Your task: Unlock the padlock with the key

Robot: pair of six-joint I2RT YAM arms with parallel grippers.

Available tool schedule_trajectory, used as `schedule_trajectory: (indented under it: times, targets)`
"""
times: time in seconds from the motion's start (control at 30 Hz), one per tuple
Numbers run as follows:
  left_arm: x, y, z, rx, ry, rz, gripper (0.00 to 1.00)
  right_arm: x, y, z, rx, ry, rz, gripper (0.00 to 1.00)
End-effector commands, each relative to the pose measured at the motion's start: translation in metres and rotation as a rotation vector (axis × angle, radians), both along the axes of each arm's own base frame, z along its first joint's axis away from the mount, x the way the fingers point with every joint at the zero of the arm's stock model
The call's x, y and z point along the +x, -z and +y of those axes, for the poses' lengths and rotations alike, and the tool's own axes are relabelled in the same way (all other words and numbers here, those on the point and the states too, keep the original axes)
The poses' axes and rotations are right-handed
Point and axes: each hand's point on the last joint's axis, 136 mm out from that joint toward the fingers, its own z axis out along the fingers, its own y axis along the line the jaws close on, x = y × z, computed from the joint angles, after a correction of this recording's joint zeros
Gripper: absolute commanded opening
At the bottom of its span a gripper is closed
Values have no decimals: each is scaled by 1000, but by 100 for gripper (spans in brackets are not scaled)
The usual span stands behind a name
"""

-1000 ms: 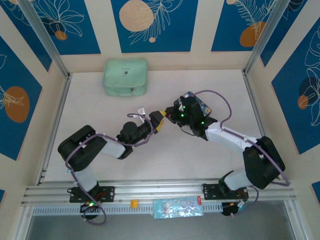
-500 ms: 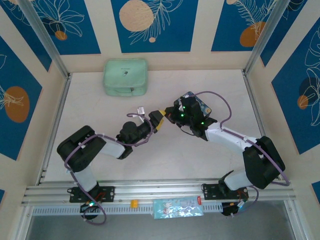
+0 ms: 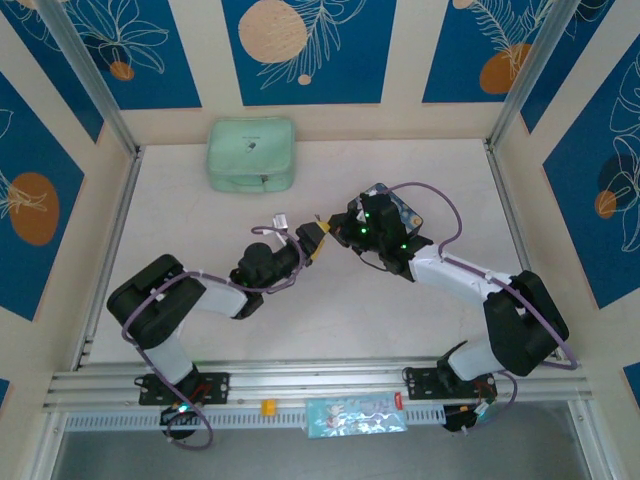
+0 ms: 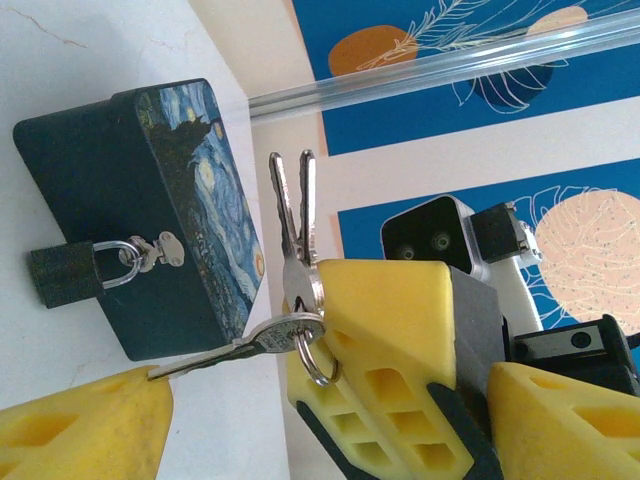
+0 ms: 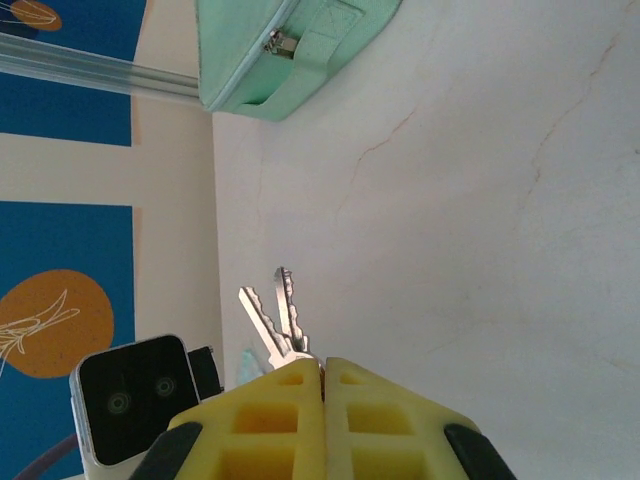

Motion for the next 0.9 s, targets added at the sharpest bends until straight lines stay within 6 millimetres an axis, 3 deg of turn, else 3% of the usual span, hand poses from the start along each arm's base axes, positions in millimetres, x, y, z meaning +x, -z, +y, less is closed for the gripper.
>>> schedule_trajectory:
  times: [0.0, 0.33, 0.67, 0.77, 0.87]
  targets:
    - [-5, -14, 1, -15, 2, -60, 77, 0, 15, -9, -30, 38, 32, 0]
    - [-6, -9, 2, -10, 3, -54, 69, -1, 15, -21, -49, 89, 29, 0]
    - [-4, -8, -1, -12, 7, -53, 63, -4, 12, -19, -39, 76, 30, 0]
    - [-4, -7, -3, -9, 12, -51, 57, -4, 11, -20, -39, 80, 26, 0]
    - [-4, -4, -4, -7, 16, -46, 42, -3, 9, -20, -40, 79, 21, 0]
